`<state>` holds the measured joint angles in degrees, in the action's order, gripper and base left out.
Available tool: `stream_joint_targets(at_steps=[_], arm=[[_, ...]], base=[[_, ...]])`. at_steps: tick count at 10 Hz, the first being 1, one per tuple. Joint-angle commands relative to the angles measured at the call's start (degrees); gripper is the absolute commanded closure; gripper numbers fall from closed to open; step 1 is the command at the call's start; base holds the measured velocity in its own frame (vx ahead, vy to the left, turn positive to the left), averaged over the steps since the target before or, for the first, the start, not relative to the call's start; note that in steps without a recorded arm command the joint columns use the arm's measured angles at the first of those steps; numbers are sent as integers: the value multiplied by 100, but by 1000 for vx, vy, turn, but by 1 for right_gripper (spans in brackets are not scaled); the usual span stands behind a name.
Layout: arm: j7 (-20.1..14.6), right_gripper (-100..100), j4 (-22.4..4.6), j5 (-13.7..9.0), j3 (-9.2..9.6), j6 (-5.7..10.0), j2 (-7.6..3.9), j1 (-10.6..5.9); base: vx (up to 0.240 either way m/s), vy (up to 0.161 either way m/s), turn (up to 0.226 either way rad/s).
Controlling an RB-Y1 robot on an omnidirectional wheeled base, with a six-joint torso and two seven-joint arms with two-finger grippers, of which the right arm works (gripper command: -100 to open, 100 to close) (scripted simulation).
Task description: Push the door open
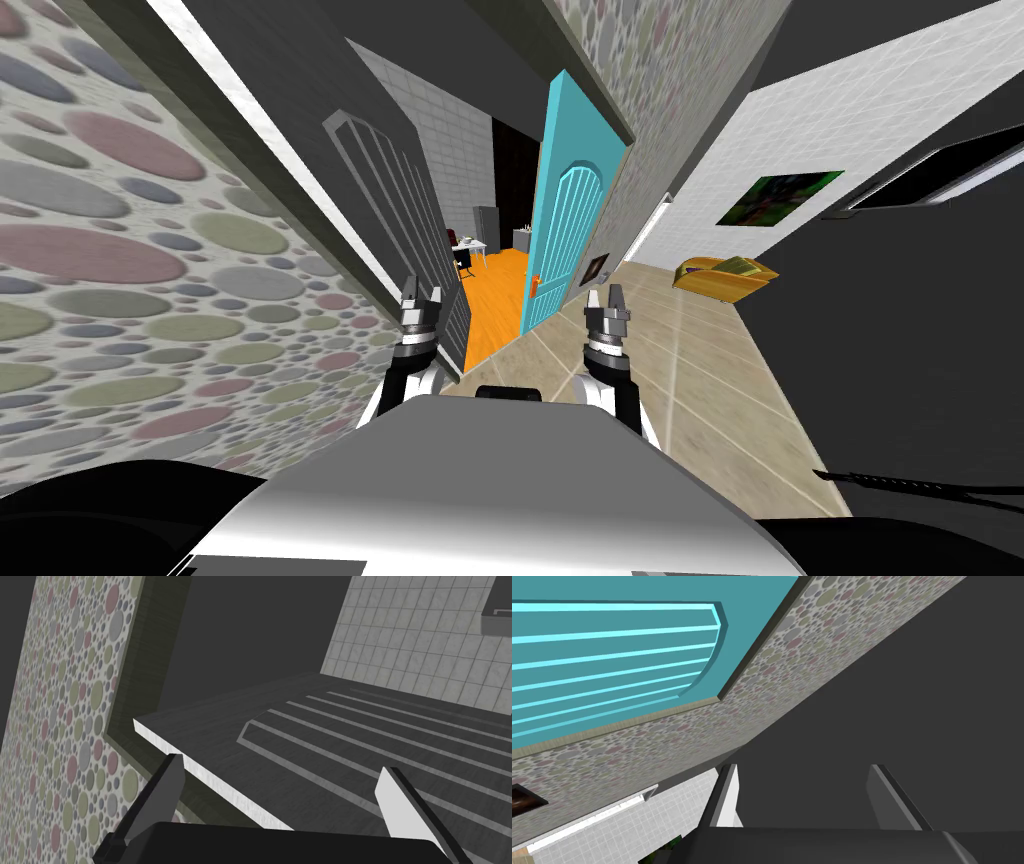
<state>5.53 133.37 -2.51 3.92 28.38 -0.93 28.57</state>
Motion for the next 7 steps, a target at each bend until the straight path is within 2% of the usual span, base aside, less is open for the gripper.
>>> stream_joint_targets(at_steps=[1, 4, 7], arm=[[-32, -100, -206, 7, 57, -50, -58, -89], [-87, -100, -568, 19, 157, -139, -142, -246], [-132, -100, -859, 28, 238, -210, -197, -371]], base=[[54, -45, 103], [86, -150, 102], [63, -94, 58]])
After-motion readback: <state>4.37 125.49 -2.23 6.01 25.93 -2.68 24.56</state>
